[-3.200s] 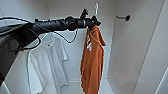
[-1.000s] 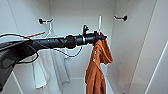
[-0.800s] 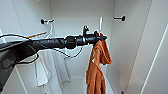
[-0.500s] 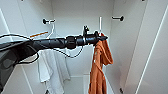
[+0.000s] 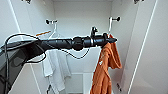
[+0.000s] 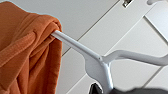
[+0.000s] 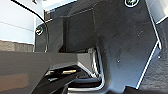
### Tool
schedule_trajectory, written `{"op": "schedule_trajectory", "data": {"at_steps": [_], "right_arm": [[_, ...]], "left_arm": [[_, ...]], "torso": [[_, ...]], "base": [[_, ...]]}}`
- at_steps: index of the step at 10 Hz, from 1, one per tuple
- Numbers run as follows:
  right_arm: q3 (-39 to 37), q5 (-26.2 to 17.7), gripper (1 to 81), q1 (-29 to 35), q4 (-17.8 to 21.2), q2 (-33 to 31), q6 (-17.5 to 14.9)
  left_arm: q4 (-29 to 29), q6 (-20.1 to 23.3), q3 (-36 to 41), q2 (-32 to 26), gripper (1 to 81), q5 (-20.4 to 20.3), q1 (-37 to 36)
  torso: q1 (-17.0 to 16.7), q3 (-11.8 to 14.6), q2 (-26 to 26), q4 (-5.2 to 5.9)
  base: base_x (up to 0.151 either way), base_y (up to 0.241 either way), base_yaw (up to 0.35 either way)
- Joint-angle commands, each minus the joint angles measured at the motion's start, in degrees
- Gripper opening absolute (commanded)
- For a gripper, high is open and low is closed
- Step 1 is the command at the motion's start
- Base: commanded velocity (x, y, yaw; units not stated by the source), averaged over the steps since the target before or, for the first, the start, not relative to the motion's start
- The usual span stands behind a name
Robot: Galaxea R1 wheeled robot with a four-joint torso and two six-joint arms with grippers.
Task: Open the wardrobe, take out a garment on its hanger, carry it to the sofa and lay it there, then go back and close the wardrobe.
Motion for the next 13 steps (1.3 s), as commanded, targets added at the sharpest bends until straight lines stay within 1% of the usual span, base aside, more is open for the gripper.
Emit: {"op": "schedule_trajectory", "data": {"at_steps": [1,2,3,6,8,9,12,13], "right_arm": [[0.8,-3.0,81.1,2.0,-0.5,0.7,-0.3],[0.7,-3.0,81.1,2.0,-0.5,0.7,-0.3],[0.8,-3.0,81.1,2.0,-0.5,0.7,-0.3],[0.8,-3.0,81.1,2.0,-0.6,0.7,-0.3],[0.8,-3.0,81.1,2.0,-0.6,0.7,-0.3],[0.8,-3.0,81.1,2.0,-0.6,0.7,-0.3],[0.8,-3.0,81.1,2.1,-0.6,0.7,-0.3],[0.8,-3.0,81.1,2.2,-0.5,0.7,-0.3]], "left_arm": [[1.9,1.7,-1.0,0.8,1.0,-4.8,-9.7],[1.9,1.7,-0.8,0.6,1.0,-5.0,-9.7],[1.9,1.7,-0.7,0.5,1.0,-6.4,-9.6],[1.9,1.7,-0.4,0.5,1.0,-6.8,-8.4],[1.9,1.7,-0.4,-0.5,1.0,-7.2,-7.7],[2.0,1.8,-0.4,-1.0,1.0,-8.8,-6.8],[2.1,1.9,0.7,-3.7,1.0,-9.7,-4.6],[2.2,2.0,0.9,-4.2,1.0,-10.9,-3.8]], "torso": [[0.0,0.0,0.0,0.00],[0.0,0.0,0.0,0.00],[0.0,0.0,0.0,0.00],[0.0,0.0,0.0,0.00],[0.0,0.0,0.0,0.00],[0.0,0.0,0.0,0.00],[0.0,0.0,0.0,0.00],[0.0,0.0,0.0,0.00]], "base": [[-0.127,0.000,0.000],[-0.127,0.000,0.000],[-0.127,0.000,0.000],[-0.127,0.000,0.000],[-0.131,0.000,0.000],[-0.133,0.000,0.000],[-0.133,0.000,0.000],[-0.133,0.000,0.000]]}}
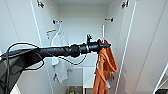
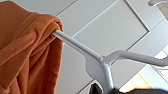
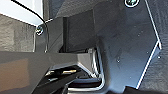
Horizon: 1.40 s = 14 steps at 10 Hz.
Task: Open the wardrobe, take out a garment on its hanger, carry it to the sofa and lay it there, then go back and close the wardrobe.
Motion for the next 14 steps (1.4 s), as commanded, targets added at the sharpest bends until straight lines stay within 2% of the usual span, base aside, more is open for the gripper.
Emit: {"op": "schedule_trajectory", "data": {"at_steps": [1,10,14], "right_arm": [[0.8,-3.0,81.1,2.2,-0.5,0.7,-0.3],[0.8,-3.0,81.1,2.2,-0.4,0.7,-0.3],[0.7,-3.0,81.1,2.2,-0.4,0.7,-0.2]], "left_arm": [[1.7,2.0,1.1,-0.7,1.0,-7.0,-10.1],[1.8,2.8,3.4,-2.0,1.0,-7.0,-8.8],[3.1,2.9,4.6,-2.5,1.0,-6.5,-7.5]], "torso": [[0.0,0.0,0.0,0.00],[-0.1,0.0,0.0,0.00],[-0.2,0.0,0.0,0.00]], "base": [[-0.133,0.000,0.000],[-0.128,-0.064,0.000],[-0.020,-0.015,0.000]]}}
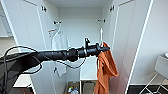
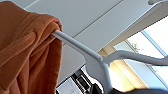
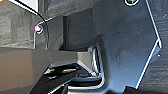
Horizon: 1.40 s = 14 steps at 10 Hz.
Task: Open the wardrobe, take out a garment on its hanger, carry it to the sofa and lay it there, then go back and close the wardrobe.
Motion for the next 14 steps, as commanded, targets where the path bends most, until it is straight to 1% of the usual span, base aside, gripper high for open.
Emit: {"op": "schedule_trajectory", "data": {"at_steps": [1,3,9,13,14], "right_arm": [[0.7,-2.8,81.1,2.4,-0.5,0.6,-0.1],[0.7,-2.8,81.1,2.6,-0.5,0.6,-0.1],[0.7,-2.8,81.1,2.6,-0.4,0.6,-0.1],[0.7,-2.8,81.1,2.4,-0.5,0.6,-0.1],[0.7,-2.8,81.1,2.4,-0.5,0.6,-0.1]], "left_arm": [[3.7,1.7,1.1,-0.7,1.0,-4.3,-9.8],[6.3,1.6,2.6,-1.9,1.0,-4.3,-7.5],[6.4,1.4,5.0,-5.0,1.0,-5.2,-6.9],[6.5,1.3,5.3,-5.3,1.0,-5.4,-6.3],[6.5,1.4,5.2,-5.3,1.0,-7.1,-6.0]], "torso": [[0.0,0.0,0.0,0.00],[0.0,0.0,0.0,0.00],[0.0,0.0,0.0,0.00],[0.0,0.0,0.0,0.00],[0.0,0.0,0.0,0.00]], "base": [[0.000,0.000,0.000],[0.000,0.000,0.000],[0.000,0.000,0.000],[0.000,0.000,0.000],[0.000,0.000,0.000]]}}
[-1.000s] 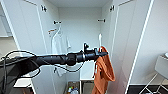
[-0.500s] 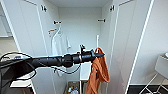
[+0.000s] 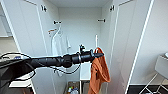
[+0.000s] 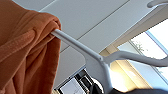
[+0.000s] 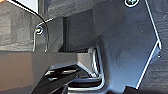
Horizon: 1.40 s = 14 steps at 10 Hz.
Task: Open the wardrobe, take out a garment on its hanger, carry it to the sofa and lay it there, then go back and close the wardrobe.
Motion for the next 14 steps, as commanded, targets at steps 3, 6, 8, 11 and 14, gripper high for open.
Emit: {"op": "schedule_trajectory", "data": {"at_steps": [3,6,8,11,14], "right_arm": [[0.7,-2.8,81.1,2.2,-0.5,0.7,-0.2],[0.7,-2.8,81.1,2.1,-0.4,0.7,-0.2],[0.6,-2.8,81.1,2.1,-0.4,0.7,-0.2],[0.7,-2.7,81.1,2.1,-0.4,0.7,-0.2],[0.7,-2.8,81.1,2.2,-0.4,0.7,-0.3]], "left_arm": [[2.0,1.4,0.7,-0.2,1.0,-7.9,-10.7],[1.9,1.0,1.0,-0.6,1.0,-7.9,-10.6],[2.0,1.0,2.0,-1.2,1.0,-7.9,-10.4],[2.1,1.0,3.8,-2.7,1.0,-7.9,-10.3],[2.2,1.1,4.5,-2.9,1.0,-8.6,-10.3]], "torso": [[0.0,0.0,0.0,0.00],[0.0,0.0,0.0,0.00],[0.0,0.0,0.0,0.00],[0.0,0.0,0.0,0.00],[0.0,0.0,0.0,0.00]], "base": [[0.000,0.000,0.000],[0.000,0.000,-0.178],[0.000,0.000,-0.255],[0.000,0.000,-0.260],[0.000,0.000,-0.273]]}}
